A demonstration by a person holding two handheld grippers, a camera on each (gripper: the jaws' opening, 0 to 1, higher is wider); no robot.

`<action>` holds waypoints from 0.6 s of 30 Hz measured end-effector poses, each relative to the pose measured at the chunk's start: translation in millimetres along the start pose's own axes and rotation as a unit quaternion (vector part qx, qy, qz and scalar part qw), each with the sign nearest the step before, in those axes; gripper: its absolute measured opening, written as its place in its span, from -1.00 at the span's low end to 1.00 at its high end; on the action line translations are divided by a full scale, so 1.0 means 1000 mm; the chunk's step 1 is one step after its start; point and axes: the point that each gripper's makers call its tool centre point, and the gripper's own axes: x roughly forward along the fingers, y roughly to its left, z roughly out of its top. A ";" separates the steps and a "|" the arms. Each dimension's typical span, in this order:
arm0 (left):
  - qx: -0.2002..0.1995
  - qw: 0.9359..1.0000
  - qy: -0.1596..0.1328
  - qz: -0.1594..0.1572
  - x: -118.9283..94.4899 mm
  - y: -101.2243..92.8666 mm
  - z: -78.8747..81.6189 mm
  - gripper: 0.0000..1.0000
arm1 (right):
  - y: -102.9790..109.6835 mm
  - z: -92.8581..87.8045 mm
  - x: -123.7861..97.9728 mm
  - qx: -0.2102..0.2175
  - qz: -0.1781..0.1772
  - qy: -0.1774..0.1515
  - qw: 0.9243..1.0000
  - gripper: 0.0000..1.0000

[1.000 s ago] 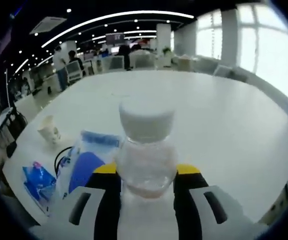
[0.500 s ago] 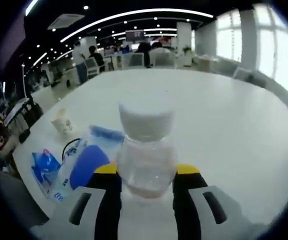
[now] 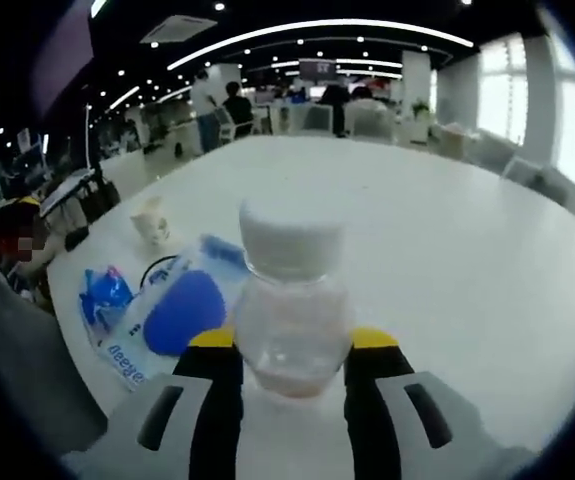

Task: Arrange the tabletop items into an orderly group along one side of the table until the central work area is clear of visible clutter.

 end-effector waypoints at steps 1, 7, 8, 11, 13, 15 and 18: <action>0.000 1.000 0.001 -0.001 0.000 0.000 0.000 0.13 | 0.000 0.000 -0.001 0.000 0.001 -0.001 1.000 -0.24; -0.007 1.000 0.016 -0.012 0.007 -0.008 -0.005 0.57 | 0.002 0.018 -0.019 -0.020 0.019 -0.018 0.999 -0.24; -0.006 1.000 0.017 -0.017 0.008 -0.010 -0.006 0.62 | 0.002 0.021 -0.021 -0.025 0.021 -0.020 0.999 -0.24; -0.011 0.999 0.016 -0.034 0.013 -0.020 -0.004 0.97 | 0.007 0.037 -0.034 -0.043 0.037 -0.032 0.998 -0.24; -0.015 0.998 0.022 -0.058 0.014 -0.028 -0.004 0.97 | 0.014 0.048 -0.043 -0.056 0.052 -0.040 0.996 -0.24; -0.007 0.998 0.024 -0.060 0.015 -0.029 -0.002 0.98 | 0.021 0.059 -0.052 -0.069 0.067 -0.047 0.994 -0.24; 0.001 0.997 0.021 -0.072 0.015 -0.032 0.004 0.98 | 0.037 0.075 -0.066 -0.087 0.099 -0.056 0.990 -0.24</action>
